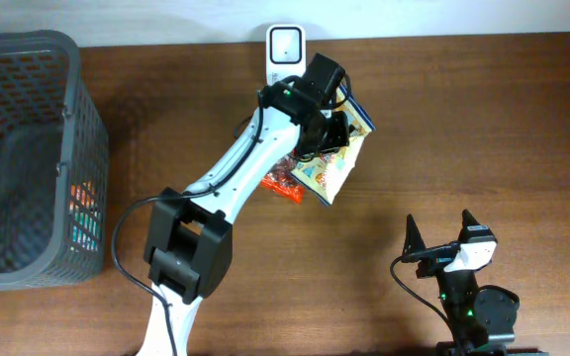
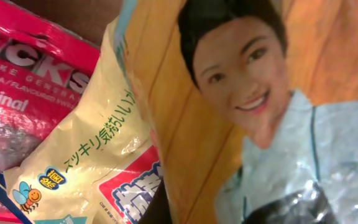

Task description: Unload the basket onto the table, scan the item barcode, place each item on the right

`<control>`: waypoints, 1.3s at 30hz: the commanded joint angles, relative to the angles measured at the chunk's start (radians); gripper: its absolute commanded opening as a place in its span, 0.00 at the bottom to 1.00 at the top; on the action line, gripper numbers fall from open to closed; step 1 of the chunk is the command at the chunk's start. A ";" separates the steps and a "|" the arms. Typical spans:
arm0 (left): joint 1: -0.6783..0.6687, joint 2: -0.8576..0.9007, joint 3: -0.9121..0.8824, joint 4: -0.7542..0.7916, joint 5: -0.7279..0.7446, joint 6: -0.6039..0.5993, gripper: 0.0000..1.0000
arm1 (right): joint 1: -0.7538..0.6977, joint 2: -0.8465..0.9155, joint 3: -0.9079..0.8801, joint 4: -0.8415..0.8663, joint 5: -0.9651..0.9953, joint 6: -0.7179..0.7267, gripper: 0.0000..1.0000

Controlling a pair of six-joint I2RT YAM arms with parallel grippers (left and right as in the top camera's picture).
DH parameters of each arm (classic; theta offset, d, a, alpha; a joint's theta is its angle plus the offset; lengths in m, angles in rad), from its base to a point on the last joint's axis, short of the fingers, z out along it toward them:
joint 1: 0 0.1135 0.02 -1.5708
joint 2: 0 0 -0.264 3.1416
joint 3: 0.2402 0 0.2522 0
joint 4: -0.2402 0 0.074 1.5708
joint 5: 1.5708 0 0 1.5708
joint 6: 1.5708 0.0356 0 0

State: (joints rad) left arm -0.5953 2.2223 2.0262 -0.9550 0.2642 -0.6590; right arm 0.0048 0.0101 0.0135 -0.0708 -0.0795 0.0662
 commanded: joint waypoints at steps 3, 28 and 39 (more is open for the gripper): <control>-0.017 0.012 0.005 0.012 -0.097 -0.021 0.82 | 0.008 -0.006 -0.008 0.000 -0.005 -0.006 0.99; 1.103 -0.584 0.603 -0.733 -0.351 0.373 0.99 | 0.008 -0.006 -0.008 0.000 -0.006 -0.006 0.99; 1.271 -0.515 -0.151 -0.345 -0.055 0.226 0.98 | 0.008 -0.006 -0.008 -0.001 -0.006 -0.006 0.98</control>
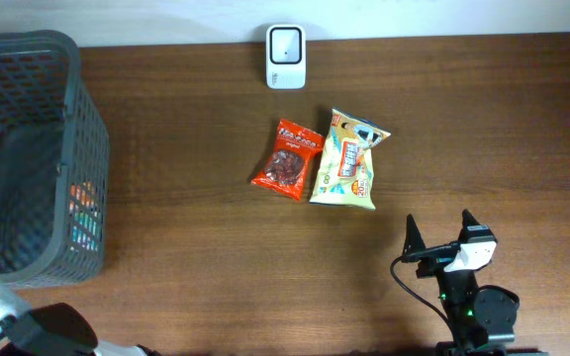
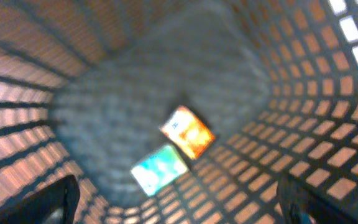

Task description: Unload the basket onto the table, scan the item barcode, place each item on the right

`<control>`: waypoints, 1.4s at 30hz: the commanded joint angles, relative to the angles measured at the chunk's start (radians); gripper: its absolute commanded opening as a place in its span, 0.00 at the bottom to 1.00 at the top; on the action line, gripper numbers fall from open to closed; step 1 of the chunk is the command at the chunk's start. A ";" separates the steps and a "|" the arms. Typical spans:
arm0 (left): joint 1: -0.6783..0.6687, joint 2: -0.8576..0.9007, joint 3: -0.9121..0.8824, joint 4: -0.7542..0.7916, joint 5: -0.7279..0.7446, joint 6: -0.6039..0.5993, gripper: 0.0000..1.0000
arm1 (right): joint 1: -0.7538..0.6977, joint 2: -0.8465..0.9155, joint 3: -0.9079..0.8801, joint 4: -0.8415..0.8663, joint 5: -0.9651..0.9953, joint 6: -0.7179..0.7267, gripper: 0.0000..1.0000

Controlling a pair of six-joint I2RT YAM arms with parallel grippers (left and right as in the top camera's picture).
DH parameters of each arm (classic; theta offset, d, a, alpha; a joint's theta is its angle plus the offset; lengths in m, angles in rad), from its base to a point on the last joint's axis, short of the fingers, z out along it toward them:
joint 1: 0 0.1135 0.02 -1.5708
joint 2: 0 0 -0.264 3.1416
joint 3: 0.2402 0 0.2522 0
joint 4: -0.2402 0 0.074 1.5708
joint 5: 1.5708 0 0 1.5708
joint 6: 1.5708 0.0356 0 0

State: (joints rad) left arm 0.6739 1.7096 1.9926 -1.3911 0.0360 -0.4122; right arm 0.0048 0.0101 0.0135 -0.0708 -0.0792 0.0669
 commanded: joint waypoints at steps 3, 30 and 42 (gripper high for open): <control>-0.005 -0.002 -0.274 0.202 0.193 -0.022 0.93 | 0.008 -0.006 -0.008 0.000 -0.006 -0.007 0.98; -0.147 0.253 -0.595 0.663 0.002 -0.174 0.00 | 0.008 -0.006 -0.008 -0.001 -0.006 -0.007 0.98; -0.297 -0.235 -0.127 0.415 0.505 -0.049 0.00 | 0.008 -0.006 -0.008 0.000 -0.006 -0.007 0.99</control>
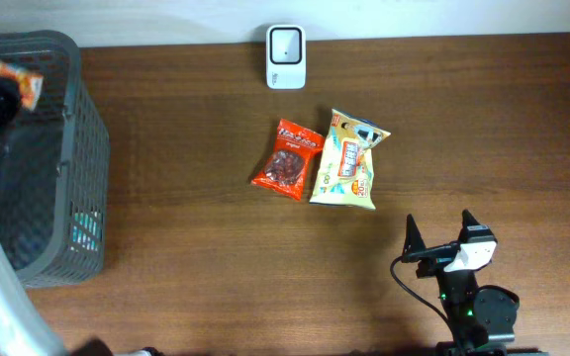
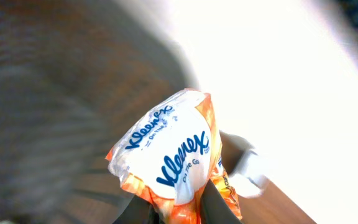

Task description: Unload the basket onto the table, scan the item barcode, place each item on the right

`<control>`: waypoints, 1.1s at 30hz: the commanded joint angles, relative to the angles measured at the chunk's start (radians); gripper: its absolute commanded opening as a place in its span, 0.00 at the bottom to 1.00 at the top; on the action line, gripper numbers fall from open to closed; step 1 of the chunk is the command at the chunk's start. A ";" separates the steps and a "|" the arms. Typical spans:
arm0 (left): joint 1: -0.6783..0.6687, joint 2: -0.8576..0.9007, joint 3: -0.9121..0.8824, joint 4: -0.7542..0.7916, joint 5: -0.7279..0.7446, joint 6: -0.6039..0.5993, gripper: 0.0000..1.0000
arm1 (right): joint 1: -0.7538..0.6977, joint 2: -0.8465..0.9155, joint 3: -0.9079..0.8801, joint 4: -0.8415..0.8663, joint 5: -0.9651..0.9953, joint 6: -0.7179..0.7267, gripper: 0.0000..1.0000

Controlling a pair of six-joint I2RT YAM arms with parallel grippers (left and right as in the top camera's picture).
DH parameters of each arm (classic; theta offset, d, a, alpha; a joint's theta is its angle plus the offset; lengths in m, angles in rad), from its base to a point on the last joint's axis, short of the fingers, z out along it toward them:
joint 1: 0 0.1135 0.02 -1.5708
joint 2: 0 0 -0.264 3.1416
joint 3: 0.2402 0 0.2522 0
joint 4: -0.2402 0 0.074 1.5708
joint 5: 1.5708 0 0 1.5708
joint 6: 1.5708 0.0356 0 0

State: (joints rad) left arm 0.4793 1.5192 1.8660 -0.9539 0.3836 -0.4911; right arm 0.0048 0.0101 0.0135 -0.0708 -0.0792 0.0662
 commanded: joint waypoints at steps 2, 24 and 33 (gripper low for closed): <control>-0.283 -0.044 -0.006 -0.063 0.090 0.031 0.00 | 0.008 -0.006 -0.008 -0.001 -0.006 -0.006 0.98; -0.972 0.519 0.032 0.019 -0.328 0.154 0.99 | 0.008 -0.006 -0.008 0.000 -0.006 -0.006 0.98; -0.485 0.178 0.326 -0.298 -0.367 0.152 0.99 | 0.008 -0.006 -0.008 0.000 -0.006 -0.006 0.98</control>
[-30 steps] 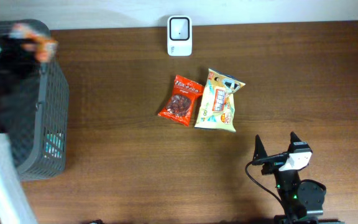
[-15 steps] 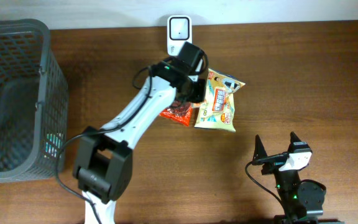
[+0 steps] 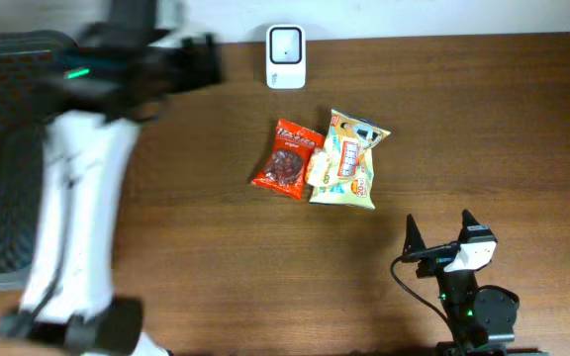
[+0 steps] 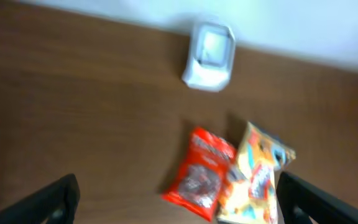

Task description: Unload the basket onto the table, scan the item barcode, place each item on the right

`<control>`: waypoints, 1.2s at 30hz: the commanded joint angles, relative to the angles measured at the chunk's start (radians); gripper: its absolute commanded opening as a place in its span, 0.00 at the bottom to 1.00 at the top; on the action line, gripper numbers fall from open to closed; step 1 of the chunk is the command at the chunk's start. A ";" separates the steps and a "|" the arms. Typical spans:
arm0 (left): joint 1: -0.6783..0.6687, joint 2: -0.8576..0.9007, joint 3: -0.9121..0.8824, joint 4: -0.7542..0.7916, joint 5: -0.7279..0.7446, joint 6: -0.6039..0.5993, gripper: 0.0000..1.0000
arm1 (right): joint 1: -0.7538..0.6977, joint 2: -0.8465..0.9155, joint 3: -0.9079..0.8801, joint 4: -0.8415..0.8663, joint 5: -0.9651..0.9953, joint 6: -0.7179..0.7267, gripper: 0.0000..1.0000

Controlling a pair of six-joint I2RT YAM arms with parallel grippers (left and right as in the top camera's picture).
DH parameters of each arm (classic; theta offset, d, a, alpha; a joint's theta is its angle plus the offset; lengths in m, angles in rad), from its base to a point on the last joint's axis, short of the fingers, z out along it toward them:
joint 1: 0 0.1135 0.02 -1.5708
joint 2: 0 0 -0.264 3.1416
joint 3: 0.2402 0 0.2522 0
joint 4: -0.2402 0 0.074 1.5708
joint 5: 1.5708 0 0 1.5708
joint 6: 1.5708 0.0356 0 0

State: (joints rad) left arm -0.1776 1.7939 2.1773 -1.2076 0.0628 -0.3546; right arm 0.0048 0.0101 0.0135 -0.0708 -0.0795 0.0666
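Observation:
The white scanner stands at the table's back edge and also shows in the left wrist view. A red snack packet and a yellow snack packet lie side by side in front of it. Between them sits a small pale orange pack, too blurred to read. My left gripper is left of the scanner, motion-blurred. Its fingers stand wide open with nothing between them. My right gripper rests open near the front right.
A dark mesh basket fills the table's left end, partly covered by my left arm. Bare brown tabletop lies right of the packets.
My left gripper was shut on an orange-and-white Kleenex pack over the basket. Now it is open and empty, left of the scanner. A small pale pack now lies between the two snack packets.
My left gripper was first down at the yellow packet by the scanner. Then it hung open inside the basket above two small packs. Then it held a Kleenex pack above the basket. Now it is open near the scanner. The right arm stayed still.

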 commanded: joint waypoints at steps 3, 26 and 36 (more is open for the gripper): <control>0.416 -0.130 0.014 -0.085 -0.056 0.016 0.99 | 0.008 -0.006 -0.008 0.000 -0.006 -0.007 0.98; 0.807 0.352 -0.365 -0.210 -0.028 0.334 0.78 | 0.008 -0.006 -0.008 0.000 -0.005 -0.007 0.99; 0.806 0.357 -0.558 -0.095 0.054 0.335 0.75 | 0.008 -0.006 -0.008 0.000 -0.006 -0.007 0.98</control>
State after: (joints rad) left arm 0.6281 2.1422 1.6752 -1.3304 0.0444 -0.0414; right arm 0.0048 0.0101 0.0135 -0.0708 -0.0795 0.0666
